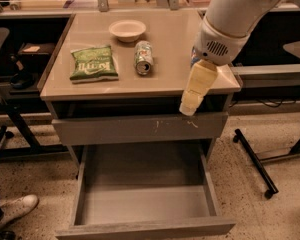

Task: Place 7up can into middle drawer

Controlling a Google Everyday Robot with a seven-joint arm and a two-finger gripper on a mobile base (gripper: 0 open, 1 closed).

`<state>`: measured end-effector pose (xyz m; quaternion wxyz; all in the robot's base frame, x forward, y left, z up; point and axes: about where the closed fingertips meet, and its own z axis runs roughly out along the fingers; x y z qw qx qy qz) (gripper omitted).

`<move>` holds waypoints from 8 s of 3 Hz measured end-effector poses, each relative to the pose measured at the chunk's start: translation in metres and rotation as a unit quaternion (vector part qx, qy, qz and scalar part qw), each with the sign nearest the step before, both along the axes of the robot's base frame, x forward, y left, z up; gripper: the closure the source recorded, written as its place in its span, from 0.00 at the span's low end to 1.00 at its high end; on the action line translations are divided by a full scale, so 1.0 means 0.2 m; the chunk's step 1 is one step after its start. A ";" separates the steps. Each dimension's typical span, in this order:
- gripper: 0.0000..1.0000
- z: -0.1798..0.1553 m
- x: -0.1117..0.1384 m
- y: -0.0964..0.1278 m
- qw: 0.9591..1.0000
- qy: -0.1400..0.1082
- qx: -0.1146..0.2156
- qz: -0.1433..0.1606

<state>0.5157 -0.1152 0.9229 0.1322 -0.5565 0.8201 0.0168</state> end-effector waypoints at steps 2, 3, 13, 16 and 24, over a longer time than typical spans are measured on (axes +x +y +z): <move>0.00 -0.02 0.06 0.07 1.000 -0.003 0.028 -0.009; 0.00 0.01 0.22 0.12 0.998 -0.010 0.043 -0.044; 0.00 -0.33 1.16 0.61 0.987 0.045 0.048 -0.147; 0.18 -0.46 1.20 0.72 0.981 0.084 0.089 -0.148; 1.00 -0.38 0.73 0.55 0.987 0.087 0.120 -0.063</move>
Offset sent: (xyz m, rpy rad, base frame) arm 0.0256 0.0256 -0.0106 0.1281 -0.0029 -0.0452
